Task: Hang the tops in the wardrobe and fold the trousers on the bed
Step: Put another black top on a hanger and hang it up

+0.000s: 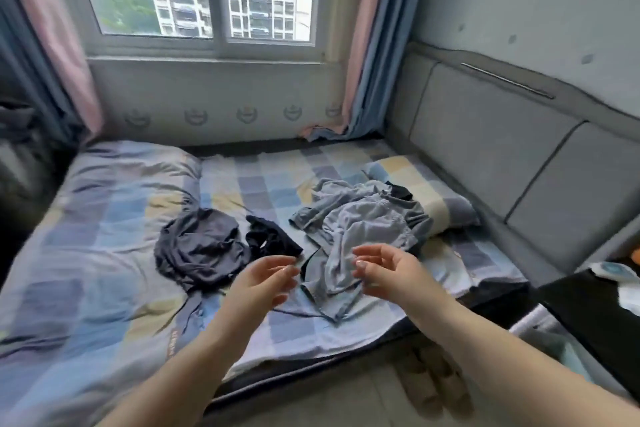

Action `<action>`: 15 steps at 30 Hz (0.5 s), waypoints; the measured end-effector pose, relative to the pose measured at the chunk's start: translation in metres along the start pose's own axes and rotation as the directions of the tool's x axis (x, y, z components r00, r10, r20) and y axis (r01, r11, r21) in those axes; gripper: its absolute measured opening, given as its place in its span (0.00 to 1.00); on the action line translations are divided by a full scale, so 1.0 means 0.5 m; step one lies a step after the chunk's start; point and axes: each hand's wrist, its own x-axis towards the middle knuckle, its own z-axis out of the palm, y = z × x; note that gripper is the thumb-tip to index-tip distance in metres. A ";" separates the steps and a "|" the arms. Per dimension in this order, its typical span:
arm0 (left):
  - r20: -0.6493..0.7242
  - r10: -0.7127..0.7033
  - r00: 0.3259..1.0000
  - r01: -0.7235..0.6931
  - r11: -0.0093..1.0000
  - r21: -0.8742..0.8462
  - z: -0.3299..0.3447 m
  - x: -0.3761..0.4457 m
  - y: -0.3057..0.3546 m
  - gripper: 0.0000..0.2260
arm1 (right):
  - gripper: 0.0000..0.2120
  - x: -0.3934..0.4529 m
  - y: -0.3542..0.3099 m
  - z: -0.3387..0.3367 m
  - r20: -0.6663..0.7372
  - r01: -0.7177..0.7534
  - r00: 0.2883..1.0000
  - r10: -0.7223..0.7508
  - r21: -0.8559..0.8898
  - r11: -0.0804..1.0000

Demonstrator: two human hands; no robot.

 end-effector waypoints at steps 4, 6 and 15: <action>-0.167 -0.046 0.985 0.037 0.998 -0.052 -0.120 0.021 -0.029 0.06 | 0.07 0.097 -0.015 0.102 0.159 -0.021 0.987 0.028 -0.045 0.999; -0.227 -0.071 0.971 0.055 0.996 -0.075 -0.156 0.037 -0.040 0.06 | 0.06 0.140 -0.021 0.135 0.205 -0.028 0.978 0.037 -0.045 0.999; -0.410 -0.171 0.896 0.124 0.983 -0.138 -0.218 0.231 -0.083 0.06 | 0.07 0.431 0.042 0.186 0.302 -0.142 0.943 0.143 -0.026 0.990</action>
